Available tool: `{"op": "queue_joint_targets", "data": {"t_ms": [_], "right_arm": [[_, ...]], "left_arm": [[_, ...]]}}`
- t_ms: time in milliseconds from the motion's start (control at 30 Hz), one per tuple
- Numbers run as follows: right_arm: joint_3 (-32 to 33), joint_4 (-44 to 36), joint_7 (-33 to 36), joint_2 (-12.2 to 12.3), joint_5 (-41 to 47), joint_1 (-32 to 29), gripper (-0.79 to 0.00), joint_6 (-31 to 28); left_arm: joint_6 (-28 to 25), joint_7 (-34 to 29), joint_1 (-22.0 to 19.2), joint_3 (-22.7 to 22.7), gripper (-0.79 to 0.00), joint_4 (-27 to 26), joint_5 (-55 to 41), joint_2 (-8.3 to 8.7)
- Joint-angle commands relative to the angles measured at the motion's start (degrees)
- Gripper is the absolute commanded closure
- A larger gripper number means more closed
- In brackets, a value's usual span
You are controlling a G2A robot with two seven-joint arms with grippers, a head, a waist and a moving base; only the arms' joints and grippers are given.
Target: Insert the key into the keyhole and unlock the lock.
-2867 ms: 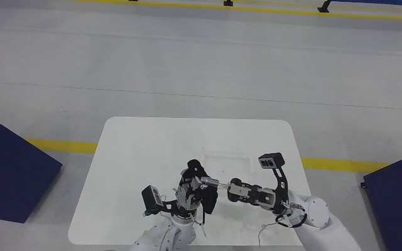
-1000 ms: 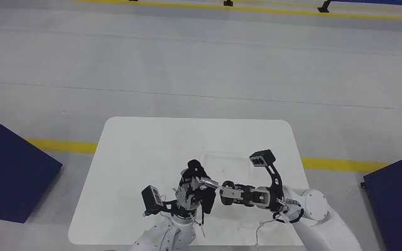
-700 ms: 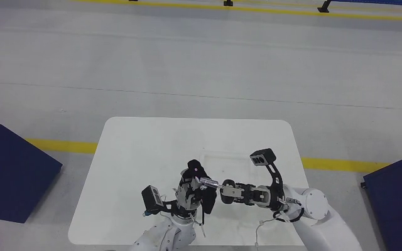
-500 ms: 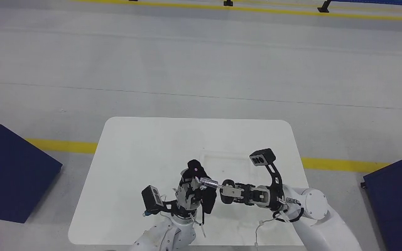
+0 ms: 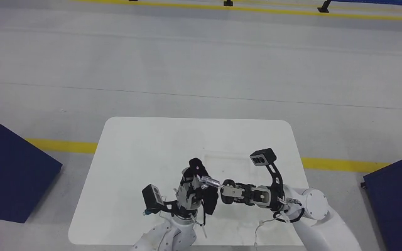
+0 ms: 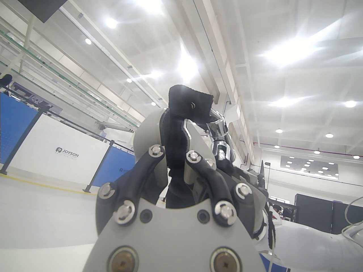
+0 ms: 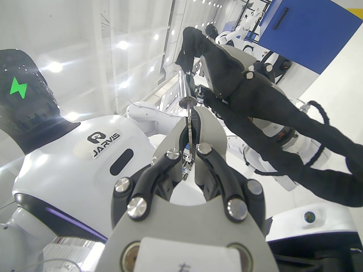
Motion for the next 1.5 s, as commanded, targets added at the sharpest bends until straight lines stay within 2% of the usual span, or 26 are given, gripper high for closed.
{"op": "queue_joint_targets", "data": {"t_ms": [0,200,267,300,500,767,900,1100,1167,1200,1267,1467], "right_arm": [[0.04,-0.04,-0.12,-0.03,-0.06,-0.05,0.0,0.05],[0.13,-0.01,-0.19,-0.13,0.0,-0.12,0.0,0.09],[0.21,0.11,-0.35,-0.17,0.02,-0.09,-0.302,0.17],[0.21,0.1,-0.37,-0.19,0.0,-0.09,-0.369,0.18],[0.39,0.19,-0.45,-0.28,0.14,-0.18,-0.406,0.18],[1.81,0.61,0.16,-0.22,1.1,-1.25,-0.385,-0.8],[3.38,0.98,0.81,-0.04,1.73,-2.68,-0.336,-1.63],[5.47,1.09,1.66,0.2,2.4,-4.87,-0.302,-2.86],[5.82,1.04,1.75,0.22,2.52,-5.25,-0.265,-3.02],[5.93,0.96,1.76,0.22,2.58,-5.38,-0.222,-3.13],[6.07,0.88,1.75,0.2,2.66,-5.59,0.0,-3.35],[6.1,0.63,1.83,0.12,2.54,-5.97,0.0,-3.61]], "left_arm": [[-0.46,-0.6,0.52,-0.58,0.0,-0.45,0.23,-0.02],[-1.64,-1.95,1.67,-1.91,0.0,-1.24,0.7,-0.27],[-2.0,-2.28,1.95,-2.24,0.0,-1.32,0.91,-0.38],[-2.04,-2.46,2.06,-2.41,0.0,-1.31,1.06,-0.45],[-2.73,-3.06,2.63,-3.34,0.0,-1.45,1.68,-0.85],[-3.26,-3.46,3.35,-4.58,0.0,-1.77,2.2,-1.38],[-3.37,-3.61,3.68,-5.28,0.0,-1.86,2.49,-1.6],[-3.51,-3.79,4.18,-6.09,0.0,-1.96,3.0,-1.96],[-3.6,-3.86,4.34,-6.28,0.0,-1.95,3.15,-2.08],[-3.7,-3.93,4.42,-6.36,0.0,-1.94,3.2,-2.14],[-3.81,-4.01,4.54,-6.55,0.0,-1.93,3.36,-2.27],[-4.17,-4.16,4.86,-7.12,0.0,-1.87,3.88,-2.61]]}}
